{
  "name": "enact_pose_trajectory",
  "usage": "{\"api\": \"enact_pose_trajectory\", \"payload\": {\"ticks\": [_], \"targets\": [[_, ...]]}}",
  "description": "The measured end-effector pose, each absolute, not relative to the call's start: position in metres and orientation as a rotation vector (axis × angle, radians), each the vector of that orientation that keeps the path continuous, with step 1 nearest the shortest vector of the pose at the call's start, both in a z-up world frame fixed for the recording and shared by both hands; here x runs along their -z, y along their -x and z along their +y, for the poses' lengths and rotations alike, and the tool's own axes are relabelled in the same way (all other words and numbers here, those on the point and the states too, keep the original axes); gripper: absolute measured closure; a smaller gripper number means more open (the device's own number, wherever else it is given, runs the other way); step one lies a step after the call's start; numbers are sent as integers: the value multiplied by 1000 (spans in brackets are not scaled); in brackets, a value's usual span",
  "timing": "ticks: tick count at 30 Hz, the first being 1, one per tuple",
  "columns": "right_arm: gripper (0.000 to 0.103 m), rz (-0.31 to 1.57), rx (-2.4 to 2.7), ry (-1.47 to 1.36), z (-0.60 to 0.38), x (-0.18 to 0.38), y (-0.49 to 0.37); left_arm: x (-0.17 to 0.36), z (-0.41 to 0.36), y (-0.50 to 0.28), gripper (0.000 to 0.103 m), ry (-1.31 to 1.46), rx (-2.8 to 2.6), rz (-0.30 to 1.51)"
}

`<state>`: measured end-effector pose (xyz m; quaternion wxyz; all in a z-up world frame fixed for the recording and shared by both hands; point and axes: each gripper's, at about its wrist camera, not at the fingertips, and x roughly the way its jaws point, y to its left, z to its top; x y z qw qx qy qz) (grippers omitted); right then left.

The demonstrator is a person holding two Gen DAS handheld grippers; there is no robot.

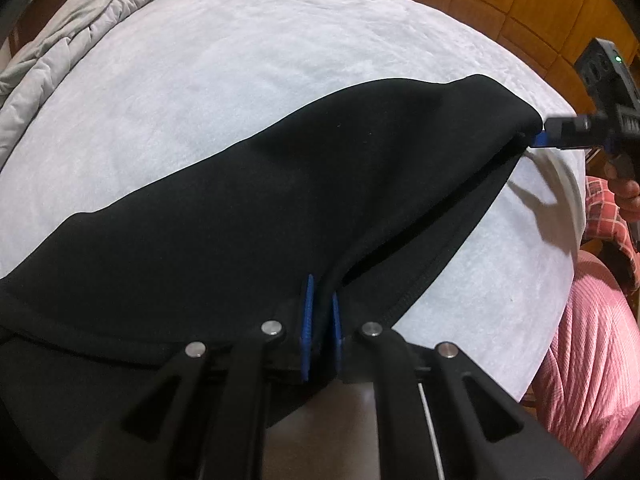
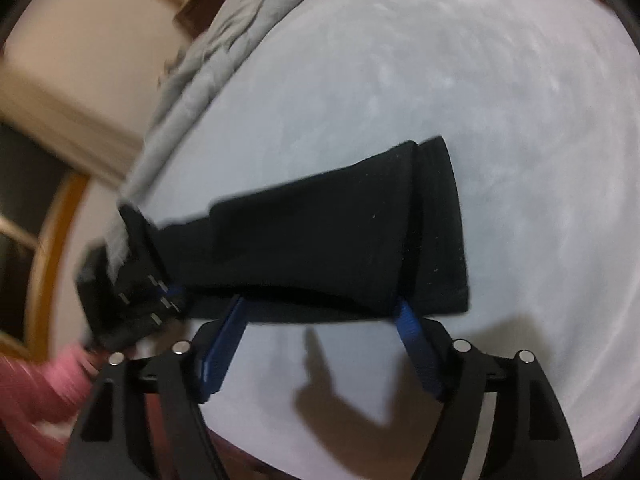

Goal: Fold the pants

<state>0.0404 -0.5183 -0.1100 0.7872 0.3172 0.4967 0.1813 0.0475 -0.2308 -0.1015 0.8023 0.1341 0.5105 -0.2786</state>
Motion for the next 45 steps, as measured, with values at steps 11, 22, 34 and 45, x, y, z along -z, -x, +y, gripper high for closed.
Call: {"api": "enact_pose_trajectory", "payload": {"ticks": [11, 22, 34, 45], "targets": [[23, 1036, -412, -832, -519, 87, -47, 100, -236, -51, 94, -314, 594, 1115], [17, 1059, -446, -777, -501, 72, -45, 100, -239, -60, 74, -211, 573, 1145], [94, 1105, -298, -791, -509, 104, -67, 99, -238, -72, 78, -130, 551, 1185], [49, 1163, -131, -756, -535, 109, -42, 100, -231, -73, 78, -126, 549, 1186]]}}
